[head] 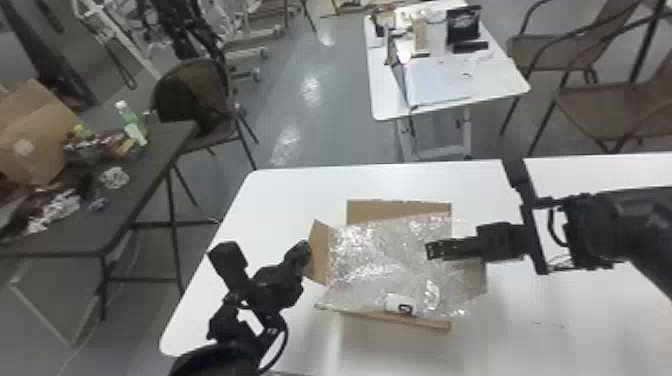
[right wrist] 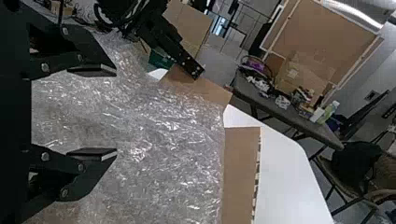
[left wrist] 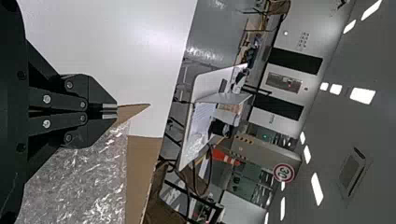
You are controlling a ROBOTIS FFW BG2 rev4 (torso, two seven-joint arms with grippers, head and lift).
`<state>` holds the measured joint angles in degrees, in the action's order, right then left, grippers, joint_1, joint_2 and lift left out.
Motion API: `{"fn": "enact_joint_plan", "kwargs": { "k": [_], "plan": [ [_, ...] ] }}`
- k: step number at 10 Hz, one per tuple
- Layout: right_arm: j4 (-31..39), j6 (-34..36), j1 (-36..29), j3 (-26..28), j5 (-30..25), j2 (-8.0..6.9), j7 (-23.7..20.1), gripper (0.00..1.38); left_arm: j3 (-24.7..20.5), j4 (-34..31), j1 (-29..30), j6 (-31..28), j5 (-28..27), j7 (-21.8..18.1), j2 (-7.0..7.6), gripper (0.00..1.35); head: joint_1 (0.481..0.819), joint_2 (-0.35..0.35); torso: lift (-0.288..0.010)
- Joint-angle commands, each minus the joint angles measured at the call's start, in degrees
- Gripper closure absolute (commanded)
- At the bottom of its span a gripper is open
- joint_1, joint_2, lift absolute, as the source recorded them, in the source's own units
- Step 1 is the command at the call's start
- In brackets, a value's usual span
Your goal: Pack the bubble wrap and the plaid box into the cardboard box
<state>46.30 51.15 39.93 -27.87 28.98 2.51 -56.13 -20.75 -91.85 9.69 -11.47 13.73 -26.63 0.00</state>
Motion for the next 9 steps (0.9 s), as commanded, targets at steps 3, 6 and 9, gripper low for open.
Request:
{"fn": "enact_joint_plan", "kwargs": {
  "k": [3,6,9],
  "plan": [
    [21.6,-2.0,-5.9,11.6,-11.1,0.66,-0.2,0.21,-1.0,-0.2,0.9,1.7,0.5,0.2,-0.15,1.17,0.695,0.35,-0.018],
    [44.6,-14.6,-21.3,24.5,-15.9,2.06,14.2,0.22,-2.3,-0.3,1.5,4.0,0.9,0.2,-0.15,1.17,0.695,0.348,-0.018],
    [52.5,-28.6,-35.3,32.8,-18.2,2.06,22.0,0.22,-3.2,-0.3,2.1,4.5,1.7,0.3,-0.15,1.17,0.695,0.247,-0.018]
  ]
}}
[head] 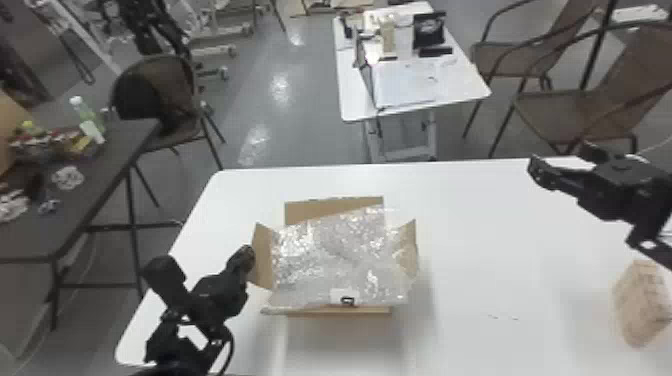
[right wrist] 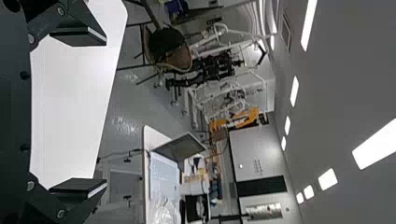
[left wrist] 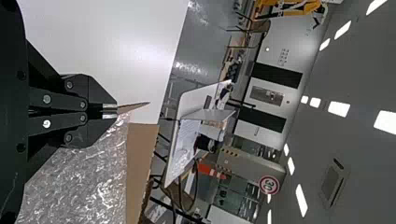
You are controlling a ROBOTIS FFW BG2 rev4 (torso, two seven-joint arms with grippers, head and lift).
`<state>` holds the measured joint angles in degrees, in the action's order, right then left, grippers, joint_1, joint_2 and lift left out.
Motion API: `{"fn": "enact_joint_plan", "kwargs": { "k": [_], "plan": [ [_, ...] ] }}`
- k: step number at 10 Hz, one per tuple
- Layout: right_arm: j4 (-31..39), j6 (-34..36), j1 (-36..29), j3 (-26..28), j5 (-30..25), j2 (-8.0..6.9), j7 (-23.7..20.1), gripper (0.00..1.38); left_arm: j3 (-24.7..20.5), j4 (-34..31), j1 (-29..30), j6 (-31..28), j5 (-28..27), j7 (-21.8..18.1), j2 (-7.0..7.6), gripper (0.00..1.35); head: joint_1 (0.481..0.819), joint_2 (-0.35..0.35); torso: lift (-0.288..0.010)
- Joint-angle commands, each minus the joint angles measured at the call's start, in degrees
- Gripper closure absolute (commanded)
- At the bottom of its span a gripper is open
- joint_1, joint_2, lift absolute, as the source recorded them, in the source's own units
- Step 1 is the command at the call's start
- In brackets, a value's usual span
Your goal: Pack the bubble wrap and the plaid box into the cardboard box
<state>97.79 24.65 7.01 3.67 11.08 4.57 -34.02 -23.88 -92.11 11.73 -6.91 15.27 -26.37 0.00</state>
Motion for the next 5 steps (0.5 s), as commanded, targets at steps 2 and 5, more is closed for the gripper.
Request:
{"fn": "enact_joint_plan", "kwargs": {
  "k": [2,5],
  "plan": [
    [3.4,-7.8,-10.0,3.1,0.2,-0.09,4.0,0.22,-0.1,0.0,0.5,0.0,0.8,-0.1,-0.15,1.17,0.695,0.196,-0.018],
    [5.2,-14.9,-20.6,4.7,-2.4,-0.09,4.4,0.22,0.1,0.0,0.9,0.1,1.6,-0.1,-0.15,1.17,0.695,0.178,-0.018]
  ]
}}
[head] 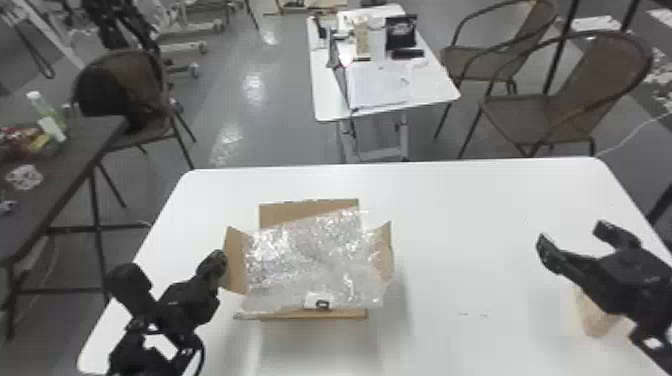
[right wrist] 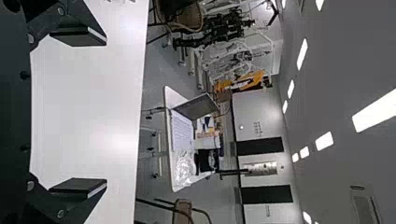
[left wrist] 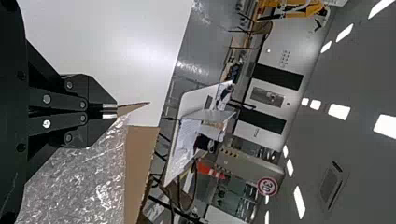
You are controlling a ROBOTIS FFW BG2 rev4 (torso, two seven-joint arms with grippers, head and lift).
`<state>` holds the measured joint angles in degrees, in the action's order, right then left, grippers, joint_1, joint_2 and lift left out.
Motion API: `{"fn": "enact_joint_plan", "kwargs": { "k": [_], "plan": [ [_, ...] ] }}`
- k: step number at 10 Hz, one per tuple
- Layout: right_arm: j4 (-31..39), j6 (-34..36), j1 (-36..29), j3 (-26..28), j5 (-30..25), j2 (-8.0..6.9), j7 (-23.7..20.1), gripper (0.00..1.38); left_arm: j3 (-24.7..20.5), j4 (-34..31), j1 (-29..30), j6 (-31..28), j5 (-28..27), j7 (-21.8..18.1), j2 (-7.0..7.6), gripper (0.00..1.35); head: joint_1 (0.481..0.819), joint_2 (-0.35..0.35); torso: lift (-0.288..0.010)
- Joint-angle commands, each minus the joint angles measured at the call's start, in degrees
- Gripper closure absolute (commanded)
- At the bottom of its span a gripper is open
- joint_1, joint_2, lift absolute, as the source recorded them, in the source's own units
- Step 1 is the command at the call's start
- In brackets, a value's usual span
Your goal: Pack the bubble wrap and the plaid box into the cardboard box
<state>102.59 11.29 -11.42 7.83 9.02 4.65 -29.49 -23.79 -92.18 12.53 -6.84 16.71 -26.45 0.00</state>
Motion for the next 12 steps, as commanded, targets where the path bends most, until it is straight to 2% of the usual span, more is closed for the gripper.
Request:
{"fn": "enact_joint_plan", "kwargs": {
  "k": [1,3,4,5,6,8,12],
  "plan": [
    [0.9,-5.1,-5.6,2.0,-0.7,-1.58,2.1,0.22,-0.2,0.0,0.5,0.2,0.6,0.0,-0.15,1.17,0.695,0.169,-0.018],
    [-2.5,-12.6,-8.6,6.1,-1.1,-4.65,2.9,0.22,-0.3,-0.1,0.7,0.4,0.9,0.0,-0.15,1.17,0.695,0.146,-0.018],
    [-4.2,-15.3,-9.2,7.6,-1.4,-4.71,4.6,0.22,-0.2,-0.1,0.7,0.4,0.9,0.0,-0.15,1.17,0.695,0.13,-0.018],
    [-6.2,-18.3,-10.2,8.4,-0.5,-4.71,8.9,0.22,-0.2,-0.1,0.8,0.4,1.0,0.0,-0.15,1.17,0.695,0.104,-0.018],
    [-9.0,-19.2,-10.0,9.7,1.3,-4.71,10.9,0.22,-0.2,-0.1,1.0,0.5,1.0,0.0,-0.15,1.17,0.695,0.068,-0.018],
    [-15.0,-19.6,-7.7,10.5,3.4,-4.71,11.9,0.22,-0.2,-0.1,1.0,0.4,1.0,0.0,-0.15,1.17,0.695,0.029,-0.018],
    [-18.7,-17.4,-3.5,8.7,0.8,-4.71,13.1,0.22,0.2,-0.1,1.0,0.2,1.0,0.0,-0.15,1.17,0.695,0.013,-0.018]
  ]
}}
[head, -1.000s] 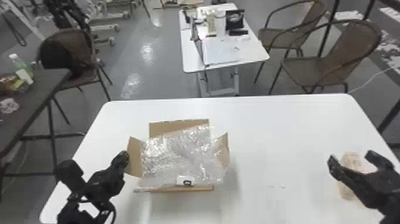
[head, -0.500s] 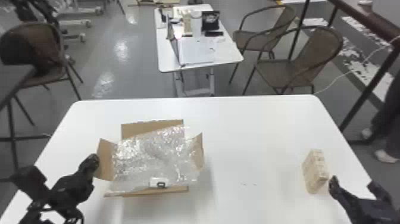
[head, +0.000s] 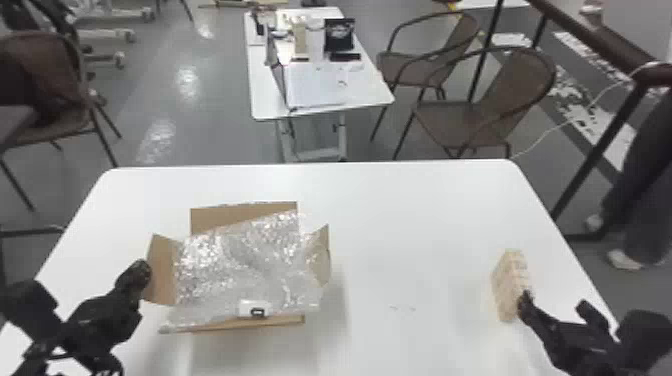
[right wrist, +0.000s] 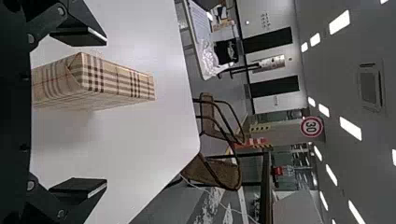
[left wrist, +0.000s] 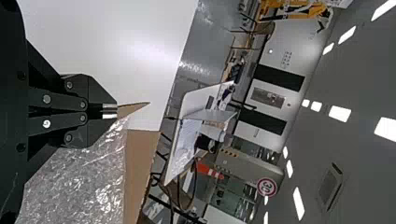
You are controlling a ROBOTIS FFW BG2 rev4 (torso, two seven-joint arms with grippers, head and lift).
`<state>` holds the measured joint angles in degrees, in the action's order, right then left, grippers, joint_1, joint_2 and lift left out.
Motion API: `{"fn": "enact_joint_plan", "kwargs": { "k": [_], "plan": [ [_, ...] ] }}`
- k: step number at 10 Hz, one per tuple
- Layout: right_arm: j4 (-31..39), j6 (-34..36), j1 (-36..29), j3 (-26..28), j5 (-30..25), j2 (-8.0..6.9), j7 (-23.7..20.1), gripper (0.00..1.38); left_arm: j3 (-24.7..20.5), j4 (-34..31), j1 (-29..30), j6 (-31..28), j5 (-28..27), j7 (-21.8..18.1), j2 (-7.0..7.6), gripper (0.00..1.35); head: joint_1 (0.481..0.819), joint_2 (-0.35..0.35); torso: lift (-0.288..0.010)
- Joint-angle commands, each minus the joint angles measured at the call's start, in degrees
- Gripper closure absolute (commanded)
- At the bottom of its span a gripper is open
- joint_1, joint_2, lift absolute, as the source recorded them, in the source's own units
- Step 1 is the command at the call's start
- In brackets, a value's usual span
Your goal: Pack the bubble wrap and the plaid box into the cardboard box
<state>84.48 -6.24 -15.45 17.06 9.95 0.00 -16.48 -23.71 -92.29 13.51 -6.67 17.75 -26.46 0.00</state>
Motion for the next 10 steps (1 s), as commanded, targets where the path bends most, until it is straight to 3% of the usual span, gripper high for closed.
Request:
{"fn": "enact_joint_plan", "kwargs": {
  "k": [1,2,6,7,10],
  "plan": [
    [-2.4,0.8,1.8,-2.0,0.3,-0.05,0.0,0.22,0.1,0.0,0.0,-0.1,0.0,0.0,-0.15,1.17,0.695,0.018,-0.018],
    [-3.9,1.0,2.8,-4.2,0.8,1.14,0.0,0.22,0.2,0.0,0.0,-0.1,0.0,-0.1,-0.15,1.17,0.695,0.033,-0.018],
    [-9.2,1.3,6.0,-4.8,-0.7,2.11,0.0,0.24,0.2,0.1,0.0,-0.2,0.0,-0.1,-0.15,1.17,0.695,0.066,-0.018],
    [-11.0,0.7,7.2,-4.8,-0.5,2.64,-0.3,0.32,0.2,0.1,0.2,-0.2,0.2,-0.1,-0.15,1.17,0.695,0.063,-0.018],
    [-14.4,0.6,9.6,-4.9,-0.4,3.69,-2.8,0.88,0.4,0.1,0.2,-0.2,0.2,-0.2,-0.15,1.17,0.695,0.061,-0.018]
  ]
}}
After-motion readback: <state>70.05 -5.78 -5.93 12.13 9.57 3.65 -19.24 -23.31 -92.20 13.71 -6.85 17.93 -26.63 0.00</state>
